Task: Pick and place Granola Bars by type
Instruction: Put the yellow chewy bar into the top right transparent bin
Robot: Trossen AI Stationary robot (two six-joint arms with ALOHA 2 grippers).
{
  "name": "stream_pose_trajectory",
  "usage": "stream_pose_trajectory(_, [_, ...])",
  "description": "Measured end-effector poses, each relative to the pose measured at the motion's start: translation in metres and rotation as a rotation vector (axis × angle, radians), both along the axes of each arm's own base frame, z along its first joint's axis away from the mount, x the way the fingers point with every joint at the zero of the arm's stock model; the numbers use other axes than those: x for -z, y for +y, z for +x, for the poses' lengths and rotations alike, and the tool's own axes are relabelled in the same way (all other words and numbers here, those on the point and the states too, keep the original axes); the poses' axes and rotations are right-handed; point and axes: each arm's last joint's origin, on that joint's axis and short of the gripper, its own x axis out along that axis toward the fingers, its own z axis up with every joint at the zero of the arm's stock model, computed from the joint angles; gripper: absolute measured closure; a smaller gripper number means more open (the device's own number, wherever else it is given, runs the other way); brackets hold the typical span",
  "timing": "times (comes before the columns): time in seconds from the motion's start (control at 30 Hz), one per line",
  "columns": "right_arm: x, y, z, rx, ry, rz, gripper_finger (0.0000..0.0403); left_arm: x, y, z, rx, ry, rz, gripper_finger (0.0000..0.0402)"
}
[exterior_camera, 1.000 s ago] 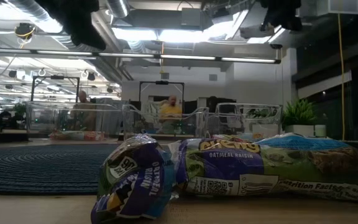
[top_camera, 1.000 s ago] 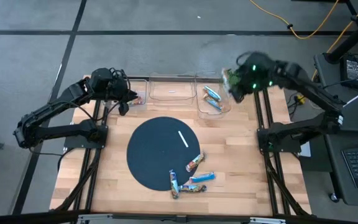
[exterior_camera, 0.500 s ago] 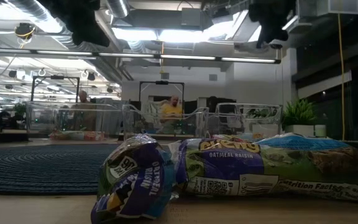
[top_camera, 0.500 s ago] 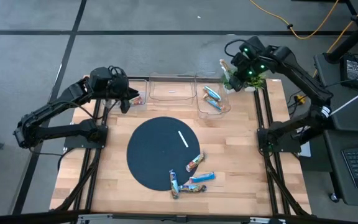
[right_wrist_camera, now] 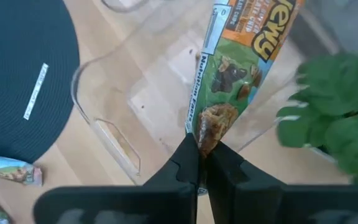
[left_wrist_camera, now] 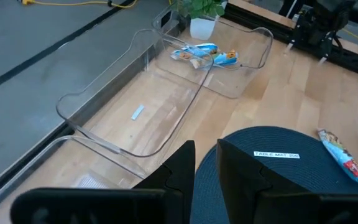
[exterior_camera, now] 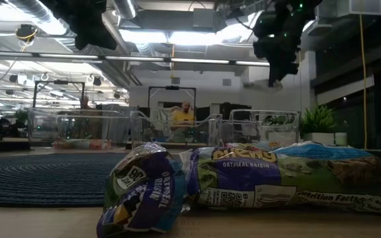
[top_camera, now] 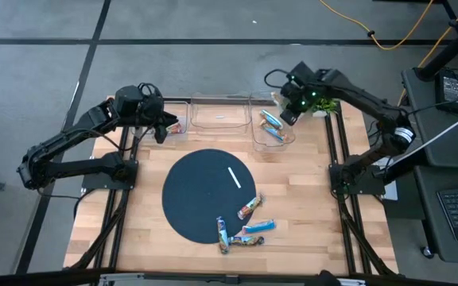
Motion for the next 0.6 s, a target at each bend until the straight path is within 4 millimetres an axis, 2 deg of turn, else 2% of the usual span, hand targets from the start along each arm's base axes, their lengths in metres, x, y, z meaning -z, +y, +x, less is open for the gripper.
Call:
stream_pose_trajectory(0.17, [0.027,0.012,0.009,-0.02,0.007,0.049,0.0385,0.0,0.0,0.0,-0.006,-0.004,-0.009,0.0341])
stream_pose_trajectory(0.3, [0.037,0.022,0.02,-0.075,-0.012,0.033,0.0385,0.0,0.0,0.0,-0.008,-0.005,-0.012,0.0341])
stream_pose_trajectory(0.6, [0.056,0.018,0.034,-0.095,0.022,0.056,0.0385,0.0,0.002,-0.001,-0.077,0.011,0.004,0.0341])
